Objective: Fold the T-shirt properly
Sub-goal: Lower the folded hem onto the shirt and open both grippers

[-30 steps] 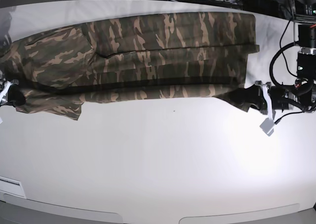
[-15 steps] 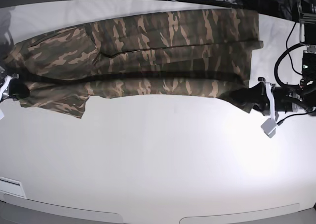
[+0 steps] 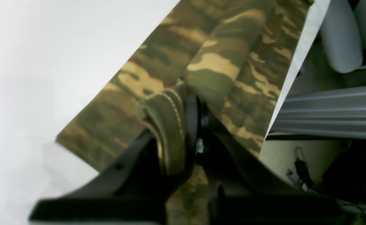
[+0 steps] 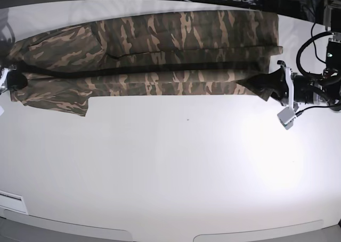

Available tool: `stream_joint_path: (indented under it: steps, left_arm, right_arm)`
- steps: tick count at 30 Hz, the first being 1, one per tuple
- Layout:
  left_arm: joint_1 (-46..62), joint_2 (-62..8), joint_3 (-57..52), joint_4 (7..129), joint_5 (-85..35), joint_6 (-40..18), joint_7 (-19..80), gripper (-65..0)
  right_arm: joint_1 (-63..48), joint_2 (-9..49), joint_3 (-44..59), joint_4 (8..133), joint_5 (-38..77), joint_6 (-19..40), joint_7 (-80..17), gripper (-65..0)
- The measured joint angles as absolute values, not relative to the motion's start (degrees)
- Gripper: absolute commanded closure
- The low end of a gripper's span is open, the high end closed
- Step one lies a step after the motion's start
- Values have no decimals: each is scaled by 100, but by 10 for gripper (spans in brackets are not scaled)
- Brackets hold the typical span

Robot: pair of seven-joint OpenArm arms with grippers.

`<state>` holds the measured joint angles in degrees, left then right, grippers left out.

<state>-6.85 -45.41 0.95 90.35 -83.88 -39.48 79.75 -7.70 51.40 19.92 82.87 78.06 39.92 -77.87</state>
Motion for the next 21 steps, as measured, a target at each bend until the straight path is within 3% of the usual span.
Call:
stream_joint_path:
  steps: [9, 20, 21]
  left_arm:
    - [-720, -4602, 97, 9035, -8405, -3948, 7994, 0]
    - [-451, -4600, 97, 9037, -8407, -3948, 7977, 0]
    - [-427, -4584, 97, 9035, -8401, -3948, 7996, 0]
  right_arm:
    - [-764, 5098, 1992, 8294, 8403, 3992, -8042, 0]
    - [-1142, 4904, 1992, 8291, 7765, 3992, -8036, 0]
    - [-1144, 4880, 1992, 8291, 7673, 3992, -8036, -54]
